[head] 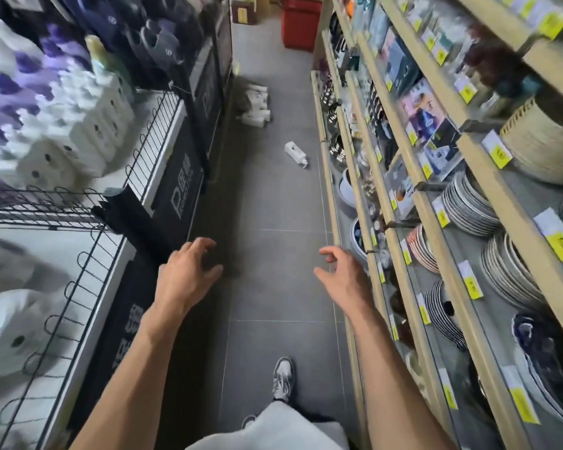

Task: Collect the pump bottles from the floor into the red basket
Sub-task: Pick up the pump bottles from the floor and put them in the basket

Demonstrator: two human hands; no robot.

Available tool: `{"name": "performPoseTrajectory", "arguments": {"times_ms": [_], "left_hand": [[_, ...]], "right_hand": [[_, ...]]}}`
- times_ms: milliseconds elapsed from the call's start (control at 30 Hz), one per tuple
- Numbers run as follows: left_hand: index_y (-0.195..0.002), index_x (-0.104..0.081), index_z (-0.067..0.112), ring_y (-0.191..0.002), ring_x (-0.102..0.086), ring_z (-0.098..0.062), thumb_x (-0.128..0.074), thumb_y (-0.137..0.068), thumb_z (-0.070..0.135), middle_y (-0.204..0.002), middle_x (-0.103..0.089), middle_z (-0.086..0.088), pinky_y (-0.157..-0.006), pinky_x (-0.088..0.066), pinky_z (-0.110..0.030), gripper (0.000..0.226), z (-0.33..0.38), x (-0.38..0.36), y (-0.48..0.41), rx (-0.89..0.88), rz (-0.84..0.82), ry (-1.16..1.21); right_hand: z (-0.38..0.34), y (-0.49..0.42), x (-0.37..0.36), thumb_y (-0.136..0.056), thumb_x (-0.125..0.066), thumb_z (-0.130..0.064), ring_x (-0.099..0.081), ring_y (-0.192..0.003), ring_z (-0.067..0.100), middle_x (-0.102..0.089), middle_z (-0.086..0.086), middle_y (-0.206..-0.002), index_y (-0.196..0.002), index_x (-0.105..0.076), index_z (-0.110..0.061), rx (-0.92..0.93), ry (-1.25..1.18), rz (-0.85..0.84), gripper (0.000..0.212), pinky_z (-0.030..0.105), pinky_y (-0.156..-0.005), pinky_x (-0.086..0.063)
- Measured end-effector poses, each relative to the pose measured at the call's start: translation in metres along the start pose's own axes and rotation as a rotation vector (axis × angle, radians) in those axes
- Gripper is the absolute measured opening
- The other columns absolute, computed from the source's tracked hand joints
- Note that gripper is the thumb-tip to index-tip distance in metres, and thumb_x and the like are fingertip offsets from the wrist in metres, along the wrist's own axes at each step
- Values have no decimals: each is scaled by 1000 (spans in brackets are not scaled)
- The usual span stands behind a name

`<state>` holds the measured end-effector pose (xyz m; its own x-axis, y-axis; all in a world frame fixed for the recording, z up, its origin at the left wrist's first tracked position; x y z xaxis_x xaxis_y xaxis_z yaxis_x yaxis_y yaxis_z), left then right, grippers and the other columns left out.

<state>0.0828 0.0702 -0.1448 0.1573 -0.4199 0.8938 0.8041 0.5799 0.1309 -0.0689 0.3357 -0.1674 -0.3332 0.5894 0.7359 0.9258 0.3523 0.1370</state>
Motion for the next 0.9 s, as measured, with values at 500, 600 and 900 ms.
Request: {"name": "performPoseTrajectory", "arguments": {"times_ms": [500,600,900], "left_hand": [[-136,-52,32,-111,-62,-23,-74,-90,40,-129,-63,1,-89,-54,-47,52,52,12,-142,25,39,-35],[-136,-51,34,-113,-62,-23,-73,-88,43,-127,-63,3,-89,-54,-46,53,54,11,-176,16,23,-55],[-135,-52,32,-106,-62,-25,-74,-88,40,-128,-63,2,-86,-53,-47,52,42,34,-305,-39,3,-3]], "right_hand": [[-30,-179,10,-87,-72,-22,-59,-100,14,-60,-8,-110,-119,-64,-33,32,-109,-21,35,35,-86,-51],[-41,-211,1,-87,-72,-23,-59,-102,14,-60,-10,-110,-118,-63,-35,26,-95,-45,34,37,-87,-52],[-87,-292,-2,-84,-72,-14,-61,-94,15,-64,-12,-99,-106,-69,-31,67,-104,133,28,41,-85,-53]]}}
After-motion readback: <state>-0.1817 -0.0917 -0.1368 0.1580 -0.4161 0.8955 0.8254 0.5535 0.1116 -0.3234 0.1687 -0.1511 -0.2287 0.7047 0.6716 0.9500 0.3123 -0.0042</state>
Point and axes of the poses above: each hand's wrist, its own y-axis away from the middle knuckle, its own x-axis out of the back of the hand, z = x × y, the point moved 3 cm from there along -y, towards the middle knuckle
